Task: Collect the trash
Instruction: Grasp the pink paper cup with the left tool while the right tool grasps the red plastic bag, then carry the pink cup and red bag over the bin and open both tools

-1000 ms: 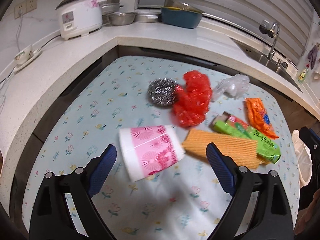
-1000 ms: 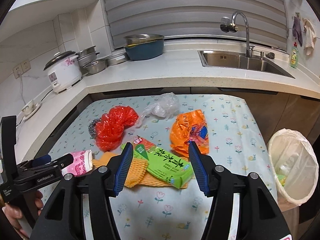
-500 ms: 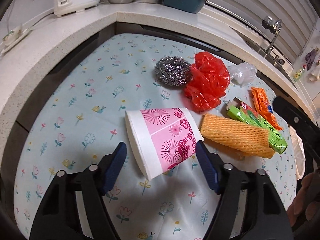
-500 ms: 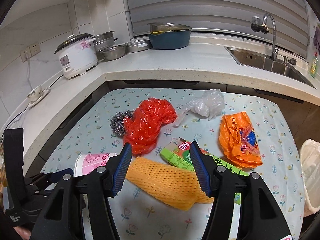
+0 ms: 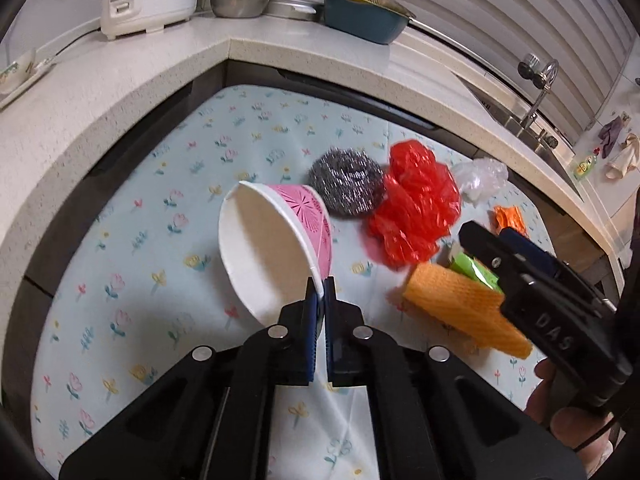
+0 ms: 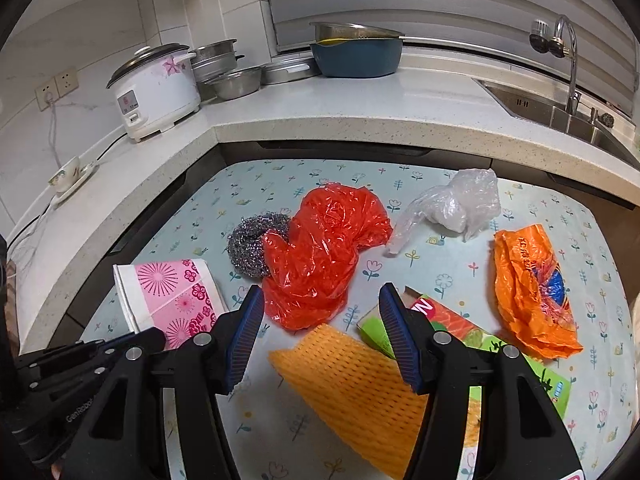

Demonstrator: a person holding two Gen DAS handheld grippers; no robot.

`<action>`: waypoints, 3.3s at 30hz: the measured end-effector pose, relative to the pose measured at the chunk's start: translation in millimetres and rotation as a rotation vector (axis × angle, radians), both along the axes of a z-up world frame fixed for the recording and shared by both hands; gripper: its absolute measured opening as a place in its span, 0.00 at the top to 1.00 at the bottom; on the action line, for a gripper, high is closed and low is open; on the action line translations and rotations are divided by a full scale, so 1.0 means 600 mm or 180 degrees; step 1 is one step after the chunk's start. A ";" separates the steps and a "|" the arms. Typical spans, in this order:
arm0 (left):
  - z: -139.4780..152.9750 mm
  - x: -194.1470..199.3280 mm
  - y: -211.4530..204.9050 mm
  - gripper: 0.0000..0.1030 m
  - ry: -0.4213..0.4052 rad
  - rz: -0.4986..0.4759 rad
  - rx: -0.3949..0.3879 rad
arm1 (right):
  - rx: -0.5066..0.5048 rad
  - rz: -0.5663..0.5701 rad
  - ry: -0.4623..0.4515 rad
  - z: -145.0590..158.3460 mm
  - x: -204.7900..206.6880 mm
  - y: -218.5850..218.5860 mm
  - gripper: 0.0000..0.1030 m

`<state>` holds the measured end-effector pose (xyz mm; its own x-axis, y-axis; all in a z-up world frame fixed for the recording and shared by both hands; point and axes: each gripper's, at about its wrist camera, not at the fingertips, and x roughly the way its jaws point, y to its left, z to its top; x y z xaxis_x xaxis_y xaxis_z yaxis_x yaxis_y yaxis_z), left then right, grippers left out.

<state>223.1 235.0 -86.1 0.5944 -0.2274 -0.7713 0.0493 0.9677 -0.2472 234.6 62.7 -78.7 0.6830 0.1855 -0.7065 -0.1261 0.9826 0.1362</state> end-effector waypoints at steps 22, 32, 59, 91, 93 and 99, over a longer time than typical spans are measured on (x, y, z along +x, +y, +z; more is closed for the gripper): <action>0.071 0.037 -0.060 0.97 -0.0332 -0.0094 0.0068 | 0.0226 -0.0028 -0.0285 0.042 0.012 -0.039 0.91; 0.135 -0.007 -0.198 0.97 -0.0539 -0.0485 0.0070 | 0.0242 -0.0384 -0.0651 0.127 -0.079 -0.182 0.91; 0.158 -0.172 -0.687 0.97 -0.0620 -0.1981 0.0202 | 0.0189 -0.1765 -0.0669 0.119 -0.334 -0.623 0.91; -0.032 -0.106 -0.922 0.65 0.0164 -0.2402 0.0686 | 0.0250 -0.2178 -0.0358 0.024 -0.411 -0.730 0.82; -0.040 -0.102 -0.921 0.65 0.0136 -0.2361 0.0736 | 0.0298 -0.2161 -0.0285 0.013 -0.417 -0.722 0.70; -0.061 -0.092 -0.913 0.65 0.0170 -0.2293 0.0801 | 0.0418 -0.1910 0.0143 -0.067 -0.382 -0.687 0.70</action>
